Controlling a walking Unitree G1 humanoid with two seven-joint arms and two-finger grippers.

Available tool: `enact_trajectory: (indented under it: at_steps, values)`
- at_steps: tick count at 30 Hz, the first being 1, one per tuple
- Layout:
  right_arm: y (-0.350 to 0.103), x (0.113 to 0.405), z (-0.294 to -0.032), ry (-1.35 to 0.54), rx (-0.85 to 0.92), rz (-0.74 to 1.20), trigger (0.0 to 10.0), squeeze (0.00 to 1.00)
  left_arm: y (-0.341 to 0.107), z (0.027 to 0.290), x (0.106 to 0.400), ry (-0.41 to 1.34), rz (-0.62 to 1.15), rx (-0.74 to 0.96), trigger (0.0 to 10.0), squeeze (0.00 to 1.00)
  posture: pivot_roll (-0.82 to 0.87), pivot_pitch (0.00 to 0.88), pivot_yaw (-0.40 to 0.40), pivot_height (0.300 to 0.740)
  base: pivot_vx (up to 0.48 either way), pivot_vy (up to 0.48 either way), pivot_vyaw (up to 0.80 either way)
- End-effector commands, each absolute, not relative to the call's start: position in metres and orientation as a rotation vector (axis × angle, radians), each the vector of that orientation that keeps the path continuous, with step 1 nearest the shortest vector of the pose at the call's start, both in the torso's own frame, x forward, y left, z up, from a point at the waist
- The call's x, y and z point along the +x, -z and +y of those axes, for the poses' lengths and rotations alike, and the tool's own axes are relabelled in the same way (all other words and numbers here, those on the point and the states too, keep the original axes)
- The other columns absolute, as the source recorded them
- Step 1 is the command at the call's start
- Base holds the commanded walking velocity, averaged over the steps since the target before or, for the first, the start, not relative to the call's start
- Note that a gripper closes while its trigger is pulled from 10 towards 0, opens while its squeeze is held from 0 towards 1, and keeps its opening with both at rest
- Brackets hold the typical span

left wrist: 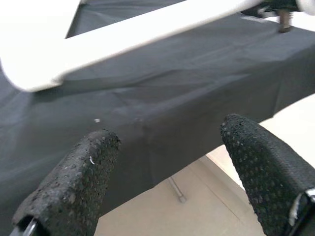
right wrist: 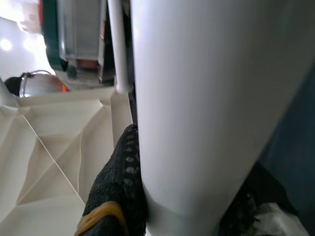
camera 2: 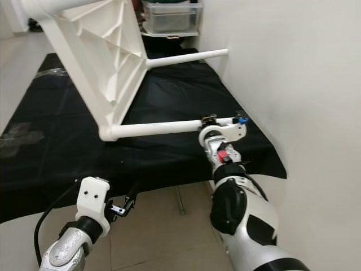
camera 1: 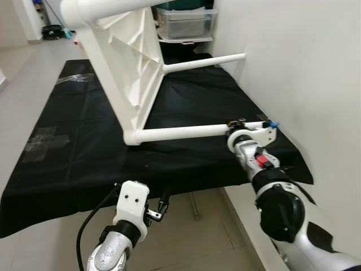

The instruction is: Building children table

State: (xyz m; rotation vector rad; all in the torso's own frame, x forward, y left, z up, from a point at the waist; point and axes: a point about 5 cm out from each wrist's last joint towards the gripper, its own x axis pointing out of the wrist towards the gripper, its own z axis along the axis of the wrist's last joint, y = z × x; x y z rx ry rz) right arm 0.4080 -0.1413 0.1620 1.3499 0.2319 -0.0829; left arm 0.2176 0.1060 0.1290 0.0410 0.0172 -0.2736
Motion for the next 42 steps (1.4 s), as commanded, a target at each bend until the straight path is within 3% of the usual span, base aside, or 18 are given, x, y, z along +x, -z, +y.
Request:
enact_trajectory:
  at_steps: [1, 2, 5, 12, 13, 15, 16, 28, 33, 41, 42]
  values:
    - [-0.144, 0.402, -0.120, 0.088, 1.323, 0.384, 0.0, 0.00, -0.129, 0.107, 0.215, 0.280, 0.026, 0.051, 10.0, 0.00, 0.11, 0.131, -0.054, 0.740, 0.000, 0.000, 0.00]
    - [-0.143, 0.399, -0.099, 0.044, 1.313, 0.448, 0.0, 0.00, -0.130, 0.107, 0.215, 0.280, 0.029, 0.053, 10.0, 0.00, 0.11, 0.132, -0.054, 0.740, 0.000, 0.000, 0.00]
    - [-0.138, 0.394, -0.080, 0.007, 1.289, 0.520, 0.0, 0.00, -0.130, 0.107, 0.215, 0.282, 0.031, 0.054, 10.0, 0.00, 0.10, 0.130, -0.053, 0.740, 0.000, 0.000, 0.00]
    - [-0.127, 0.385, -0.058, -0.045, 1.246, 0.612, 0.0, 0.00, -0.130, 0.106, 0.215, 0.282, 0.032, 0.055, 10.0, 0.00, 0.10, 0.135, -0.057, 0.740, 0.000, 0.000, 0.00]
    - [-0.127, 0.385, -0.057, -0.049, 1.236, 0.617, 3.3, 0.00, -0.130, 0.106, 0.216, 0.281, 0.032, 0.055, 10.0, 0.00, 0.10, 0.136, -0.058, 0.740, 0.000, 0.000, 0.00]
    - [-0.127, 0.384, -0.057, -0.050, 1.228, 0.619, 3.3, 0.00, -0.130, 0.106, 0.216, 0.281, 0.032, 0.055, 10.0, 0.00, 0.10, 0.136, -0.058, 0.740, 0.000, 0.000, 0.00]
    - [-0.127, 0.384, -0.056, -0.070, 1.222, 0.623, 10.0, 0.00, -0.130, 0.106, 0.216, 0.281, 0.033, 0.055, 10.0, 0.00, 0.10, 0.139, -0.056, 0.740, 0.000, 0.000, 0.00]
    - [-0.135, 0.371, -0.027, -0.408, 1.212, 0.728, 10.0, 0.00, -0.129, 0.105, 0.216, 0.282, 0.038, 0.055, 10.0, 0.00, 0.09, 0.128, -0.056, 0.740, 0.000, 0.000, 0.00]
    - [-0.130, 0.371, -0.033, -0.375, 1.240, 0.727, 10.0, 0.00, -0.128, 0.104, 0.215, 0.281, 0.039, 0.054, 10.0, 0.00, 0.09, 0.116, -0.060, 0.740, 0.000, 0.000, 0.00]
    - [-0.114, 0.368, -0.041, -0.325, 1.073, 0.741, 10.0, 0.00, -0.128, 0.104, 0.215, 0.284, 0.040, 0.055, 10.0, 0.00, 0.09, 0.106, -0.060, 0.740, 0.000, 0.000, 0.00]
    - [-0.114, 0.368, -0.041, -0.332, 1.053, 0.742, 10.0, 1.00, -0.128, 0.104, 0.215, 0.284, 0.040, 0.054, 10.0, 0.00, 0.09, 0.106, -0.060, 0.740, 0.000, 0.000, 0.00]
